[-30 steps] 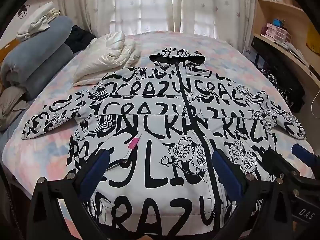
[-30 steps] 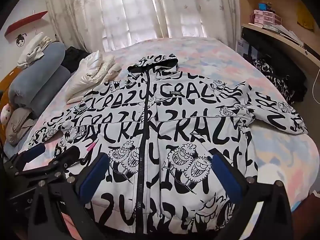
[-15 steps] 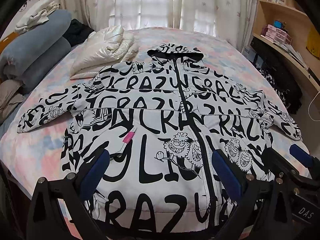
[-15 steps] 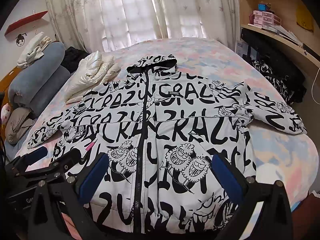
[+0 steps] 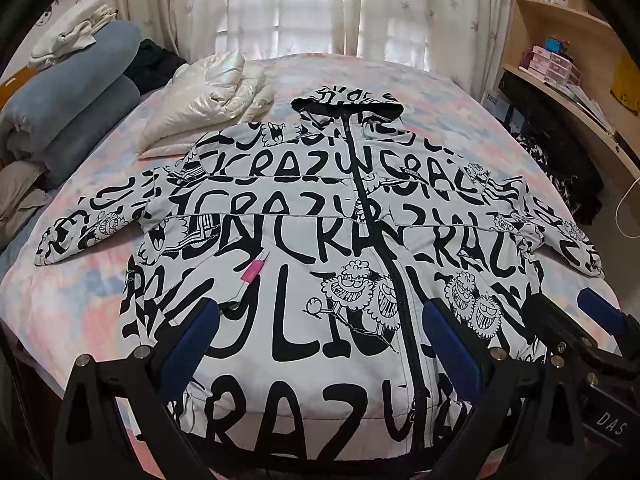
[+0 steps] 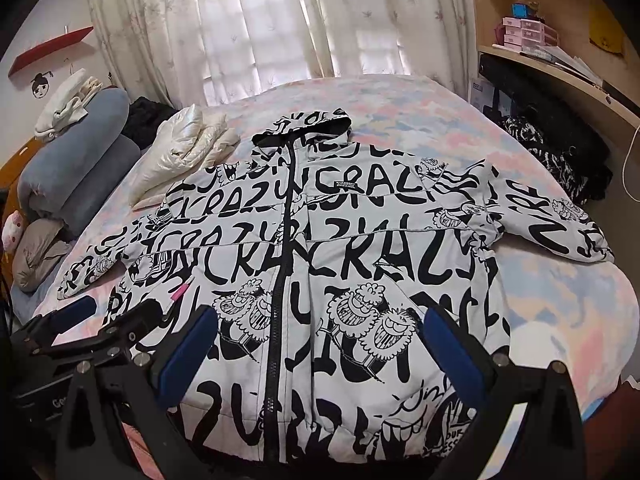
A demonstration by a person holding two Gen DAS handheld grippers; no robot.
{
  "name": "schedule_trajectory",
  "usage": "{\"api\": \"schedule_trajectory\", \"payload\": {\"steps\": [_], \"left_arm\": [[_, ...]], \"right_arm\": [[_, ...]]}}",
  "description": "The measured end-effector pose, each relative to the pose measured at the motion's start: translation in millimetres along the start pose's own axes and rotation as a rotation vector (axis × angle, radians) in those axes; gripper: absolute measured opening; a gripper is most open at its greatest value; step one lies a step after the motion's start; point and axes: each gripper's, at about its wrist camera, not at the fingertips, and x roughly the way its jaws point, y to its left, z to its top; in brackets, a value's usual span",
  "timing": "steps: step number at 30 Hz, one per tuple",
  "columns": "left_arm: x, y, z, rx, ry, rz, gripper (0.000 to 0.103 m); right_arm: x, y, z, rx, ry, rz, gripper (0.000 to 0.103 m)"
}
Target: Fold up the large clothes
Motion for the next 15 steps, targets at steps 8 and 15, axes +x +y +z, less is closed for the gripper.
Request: {"api": "schedule_trajectory", "payload": {"steps": [8, 15], "left_arm": [[-0.3, -0.5, 0.4, -0.001, 0.003, 0.002, 0.100], [-1.4, 0.6, -1.2, 0.000, 0.001, 0.008, 0.100]], "right_arm": [[-4.7, -4.1, -4.7, 0.009, -0.002, 0.006, 0.103], [-5.4, -3.9, -5.3, 0.010, -0.002, 0.005, 0.103]]}}
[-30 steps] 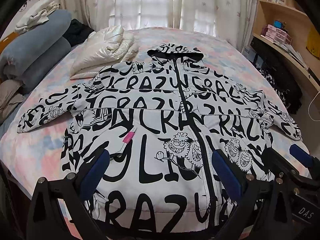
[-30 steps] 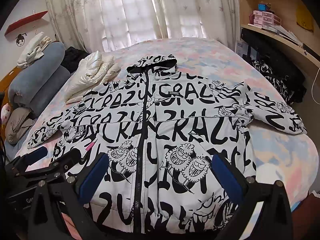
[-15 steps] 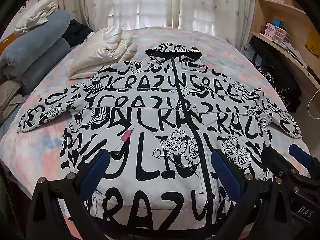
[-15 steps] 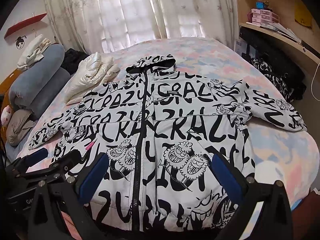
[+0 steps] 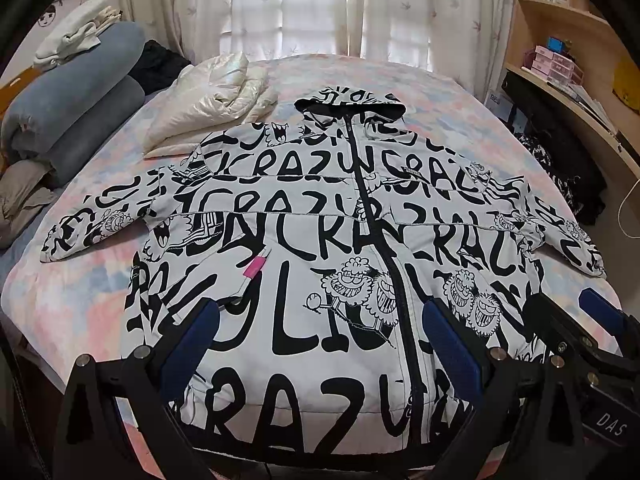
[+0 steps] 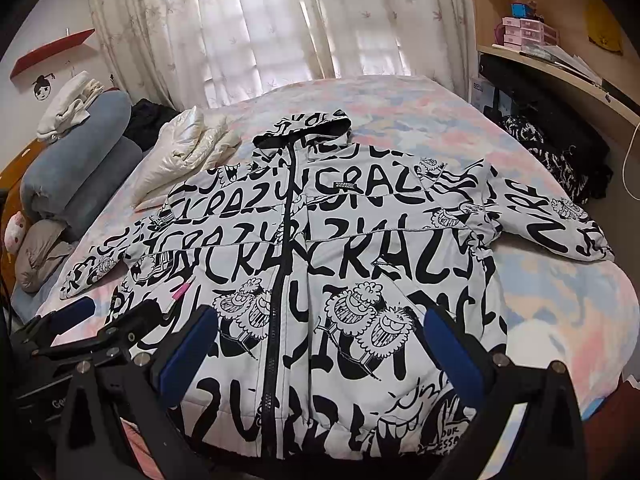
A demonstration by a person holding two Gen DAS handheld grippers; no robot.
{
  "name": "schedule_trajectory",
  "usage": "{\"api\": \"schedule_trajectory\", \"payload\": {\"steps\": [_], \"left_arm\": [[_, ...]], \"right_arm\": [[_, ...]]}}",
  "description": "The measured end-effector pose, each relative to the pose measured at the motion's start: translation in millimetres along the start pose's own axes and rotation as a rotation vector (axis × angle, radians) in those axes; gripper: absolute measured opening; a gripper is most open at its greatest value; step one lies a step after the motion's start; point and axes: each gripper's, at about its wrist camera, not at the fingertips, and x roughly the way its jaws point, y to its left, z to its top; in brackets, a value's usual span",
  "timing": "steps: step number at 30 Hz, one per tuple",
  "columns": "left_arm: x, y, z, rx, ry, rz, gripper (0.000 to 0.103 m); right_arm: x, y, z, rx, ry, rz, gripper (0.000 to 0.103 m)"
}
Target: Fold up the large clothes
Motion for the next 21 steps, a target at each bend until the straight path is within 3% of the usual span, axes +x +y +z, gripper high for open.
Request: {"api": "schedule_trajectory", "payload": {"steps": [21], "left_arm": [[-1.3, -15.1, 13.0, 0.037, -0.024, 0.002, 0.100]], "right_arm": [[-1.4, -7.6, 10.9, 0.009, -0.010, -0.004, 0.103]]}}
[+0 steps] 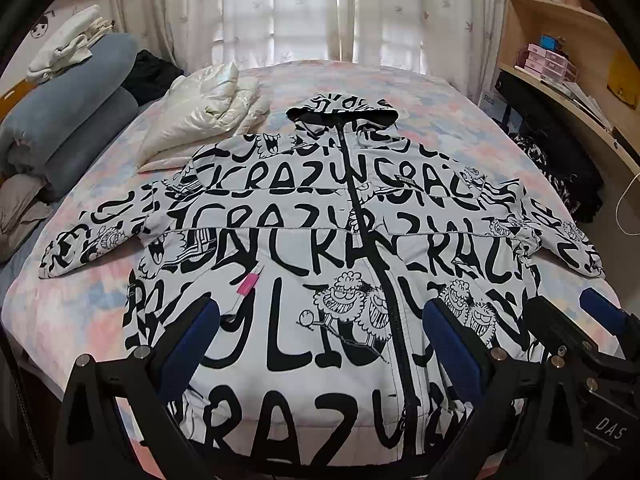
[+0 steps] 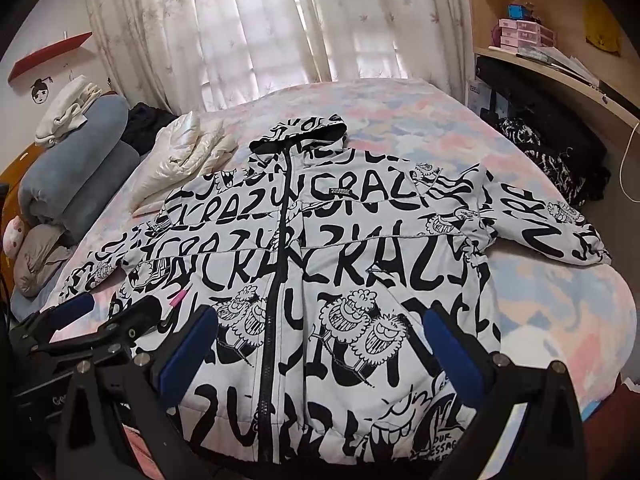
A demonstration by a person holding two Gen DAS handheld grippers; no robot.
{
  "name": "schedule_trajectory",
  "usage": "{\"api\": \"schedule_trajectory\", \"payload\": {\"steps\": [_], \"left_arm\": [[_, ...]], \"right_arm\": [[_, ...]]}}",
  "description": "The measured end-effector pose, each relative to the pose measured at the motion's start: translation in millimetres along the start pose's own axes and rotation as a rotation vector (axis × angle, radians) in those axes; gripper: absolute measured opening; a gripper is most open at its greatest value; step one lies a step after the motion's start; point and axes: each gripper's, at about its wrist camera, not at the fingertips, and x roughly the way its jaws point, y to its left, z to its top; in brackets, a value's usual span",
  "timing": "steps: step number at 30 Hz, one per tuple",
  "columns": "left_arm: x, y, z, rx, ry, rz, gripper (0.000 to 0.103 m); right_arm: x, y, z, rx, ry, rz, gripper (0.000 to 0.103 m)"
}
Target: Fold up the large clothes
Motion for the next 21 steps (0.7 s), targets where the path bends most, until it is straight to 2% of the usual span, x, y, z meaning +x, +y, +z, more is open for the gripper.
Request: {"api": "schedule_trajectory", "payload": {"steps": [11, 16, 21], "left_arm": [[6.8, -2.6, 18.6, -0.004, -0.019, -0.012, 0.101], [8.0, -6.7, 30.5, 0.014, -0.029, -0.010, 0.101], [5.7, -15.6, 53.6, 0.043, -0.066, -0.029, 0.101]], "right_arm": [[8.6, -4.7, 15.3, -0.013, -0.010, -0.012, 0.103], [8.2, -7.7, 23.9, -0.011, -0.005, 0.024, 0.103], [-0.3, -20.1, 44.0, -0.013, -0.055, 0.006, 0.103]]}}
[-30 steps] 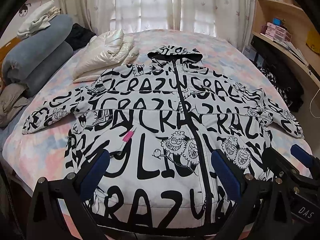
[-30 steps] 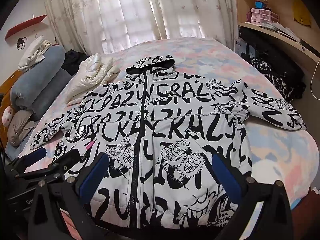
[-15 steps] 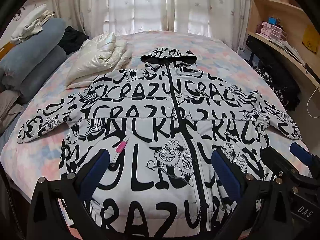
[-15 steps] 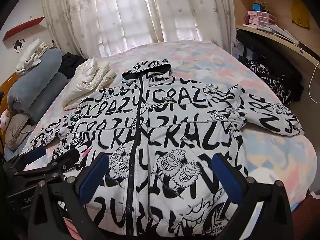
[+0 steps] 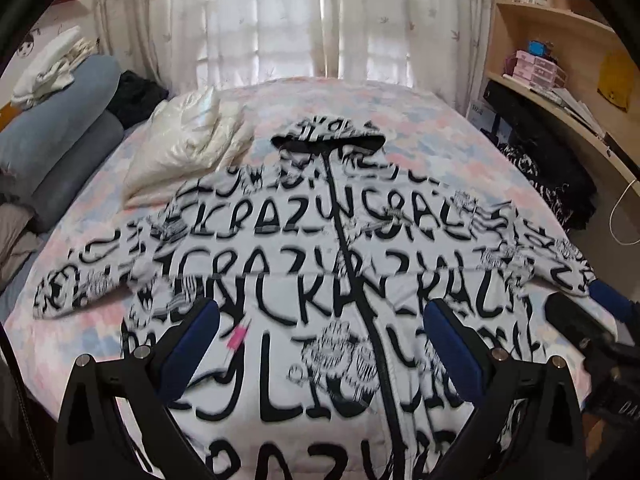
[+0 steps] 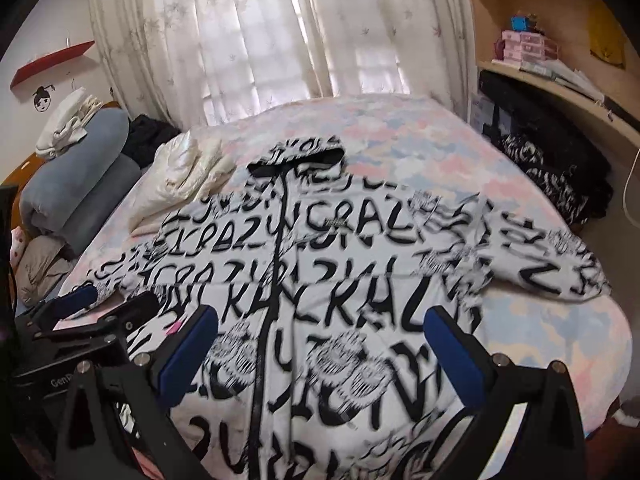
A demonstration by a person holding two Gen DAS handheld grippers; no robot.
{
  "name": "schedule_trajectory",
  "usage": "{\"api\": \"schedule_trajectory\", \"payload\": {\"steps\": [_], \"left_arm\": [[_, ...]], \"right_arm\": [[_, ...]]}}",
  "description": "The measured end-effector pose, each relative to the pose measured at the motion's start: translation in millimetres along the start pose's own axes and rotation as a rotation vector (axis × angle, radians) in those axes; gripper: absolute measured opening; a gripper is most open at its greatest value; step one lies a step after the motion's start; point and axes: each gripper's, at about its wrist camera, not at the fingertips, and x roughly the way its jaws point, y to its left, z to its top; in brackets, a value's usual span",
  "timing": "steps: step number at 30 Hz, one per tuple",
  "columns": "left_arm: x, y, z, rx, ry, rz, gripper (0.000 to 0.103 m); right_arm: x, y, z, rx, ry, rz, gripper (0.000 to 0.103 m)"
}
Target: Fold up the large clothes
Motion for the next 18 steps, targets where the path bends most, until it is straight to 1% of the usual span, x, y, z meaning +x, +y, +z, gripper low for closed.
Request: {"api": "schedule_trajectory", "payload": {"steps": [2, 4, 10, 11, 12, 14, 18], "left_arm": [[-1.5, -4.5, 13.4, 0.005, -0.033, 0.004, 0.101], [-3.0, -10.0, 29.1, 0.009, -0.075, 0.003, 0.101], [-2.0, -31.8, 77.5, 0.015, -0.175, -0.032, 0.101], [-1.2, -36.4, 84.4, 0.017, -0.189, -0.038, 0.101], [0.2, -43.2, 92.7, 0.022, -0.208, -0.053, 0.101], [4.5, -52.5, 103.9, 0.019, -0.217, -0.067, 0.101], [25.2, -75.7, 122.7, -0.007, -0.207, -0.105, 0.102]], "right_arm": [[-7.5, -10.0, 13.9, -0.007, -0.037, -0.022, 0.103], [-15.7, -18.3, 26.3, -0.024, -0.080, -0.068, 0.103], [-46.4, -51.3, 73.5, -0.116, -0.242, -0.318, 0.103], [-51.8, -59.5, 81.3, -0.123, -0.267, -0.355, 0.103], [-56.0, -68.1, 87.5, -0.122, -0.284, -0.373, 0.103], [-61.9, -89.7, 101.1, -0.100, -0.289, -0.369, 0.103], [-59.3, -144.1, 120.6, 0.005, -0.260, -0.316, 0.103]]}}
